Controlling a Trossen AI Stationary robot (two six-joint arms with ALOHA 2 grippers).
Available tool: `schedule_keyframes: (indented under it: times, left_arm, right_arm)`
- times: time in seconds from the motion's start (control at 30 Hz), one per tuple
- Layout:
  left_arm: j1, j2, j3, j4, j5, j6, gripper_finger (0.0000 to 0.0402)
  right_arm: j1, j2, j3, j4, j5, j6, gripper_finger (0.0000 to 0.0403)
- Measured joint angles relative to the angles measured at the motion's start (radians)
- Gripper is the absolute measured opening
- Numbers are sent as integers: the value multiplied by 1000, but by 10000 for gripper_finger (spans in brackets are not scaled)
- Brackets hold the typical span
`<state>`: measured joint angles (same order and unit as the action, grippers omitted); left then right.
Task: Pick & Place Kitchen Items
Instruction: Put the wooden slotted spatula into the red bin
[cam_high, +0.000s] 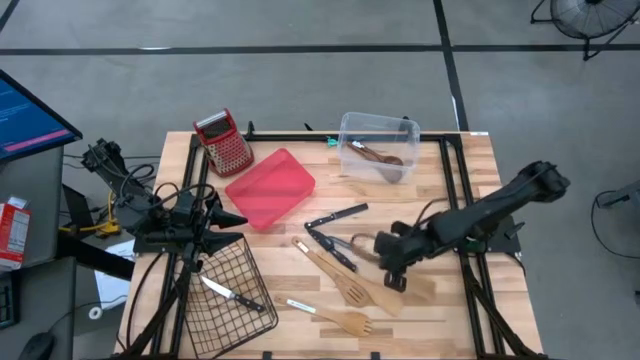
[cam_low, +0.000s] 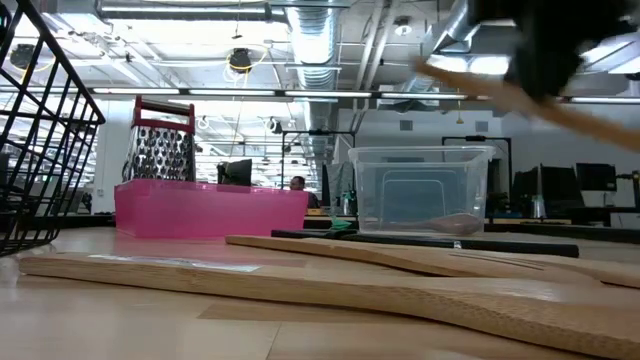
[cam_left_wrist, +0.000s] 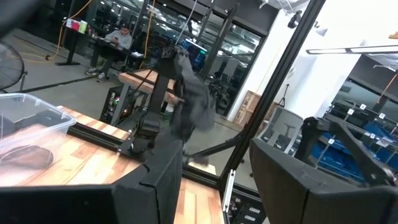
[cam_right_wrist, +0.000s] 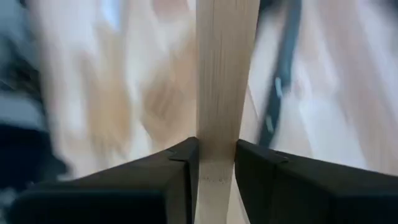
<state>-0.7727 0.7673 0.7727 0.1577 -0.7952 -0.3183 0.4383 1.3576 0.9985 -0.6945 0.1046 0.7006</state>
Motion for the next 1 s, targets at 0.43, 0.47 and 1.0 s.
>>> schedule_keyframes:
  times: [0.43, 0.47, 1.0]
  left_arm:
    - [0, 0, 0, 4, -3, 0, 168]
    - [0, 0, 0, 4, -6, 0, 168]
    - [0, 0, 0, 1, -27, 0, 168]
  right_arm:
    - [-95, -333, 1, 501, 102, -285, 76]
    - [-99, -349, 2, 541, 88, -308, 76]
    - [-213, -401, 3, 916, -141, -417, 76]
